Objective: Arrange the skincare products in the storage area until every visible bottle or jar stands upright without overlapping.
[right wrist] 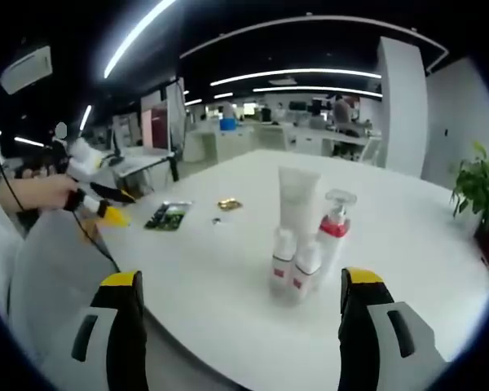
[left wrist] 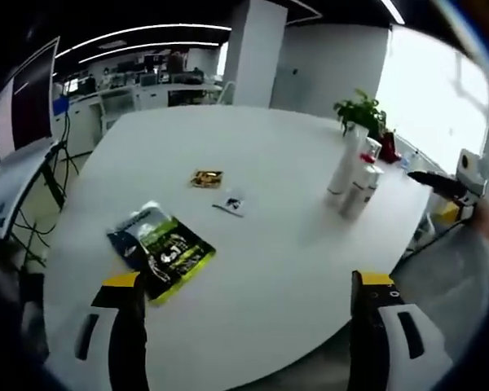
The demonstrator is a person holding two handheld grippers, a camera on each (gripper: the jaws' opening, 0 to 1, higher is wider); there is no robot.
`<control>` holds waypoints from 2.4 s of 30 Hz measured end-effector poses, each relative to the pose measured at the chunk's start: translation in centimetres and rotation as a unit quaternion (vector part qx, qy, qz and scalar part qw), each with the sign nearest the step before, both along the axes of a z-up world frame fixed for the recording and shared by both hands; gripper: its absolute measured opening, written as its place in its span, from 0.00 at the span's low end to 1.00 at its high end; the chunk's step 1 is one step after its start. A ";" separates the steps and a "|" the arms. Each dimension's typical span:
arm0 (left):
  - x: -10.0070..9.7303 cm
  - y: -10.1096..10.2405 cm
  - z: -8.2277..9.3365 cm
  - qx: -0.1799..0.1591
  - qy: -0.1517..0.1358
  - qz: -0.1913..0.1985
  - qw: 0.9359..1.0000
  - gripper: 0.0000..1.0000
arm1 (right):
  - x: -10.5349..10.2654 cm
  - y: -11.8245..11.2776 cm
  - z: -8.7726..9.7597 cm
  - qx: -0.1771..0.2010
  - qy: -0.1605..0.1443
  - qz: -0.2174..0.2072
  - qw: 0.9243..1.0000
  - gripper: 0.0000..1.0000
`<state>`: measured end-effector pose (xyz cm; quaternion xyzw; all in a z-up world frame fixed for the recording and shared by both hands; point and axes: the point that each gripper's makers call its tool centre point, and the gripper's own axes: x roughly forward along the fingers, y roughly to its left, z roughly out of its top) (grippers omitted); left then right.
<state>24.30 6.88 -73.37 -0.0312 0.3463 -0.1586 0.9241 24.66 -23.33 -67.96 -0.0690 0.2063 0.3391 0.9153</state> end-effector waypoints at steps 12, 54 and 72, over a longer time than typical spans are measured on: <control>2.3 1.8 -2.0 0.011 0.033 0.082 0.996 0.99 | -0.1 0.0 -0.3 -0.002 0.009 0.000 1.000 0.99; 9.8 8.7 -8.2 0.108 0.121 0.256 0.953 0.91 | 0.7 -1.2 -1.2 -0.007 0.027 -0.035 0.999 0.98; 10.6 7.8 -8.9 0.085 0.094 0.249 0.960 0.68 | 0.6 -1.2 -1.5 -0.011 0.034 -0.034 0.999 0.98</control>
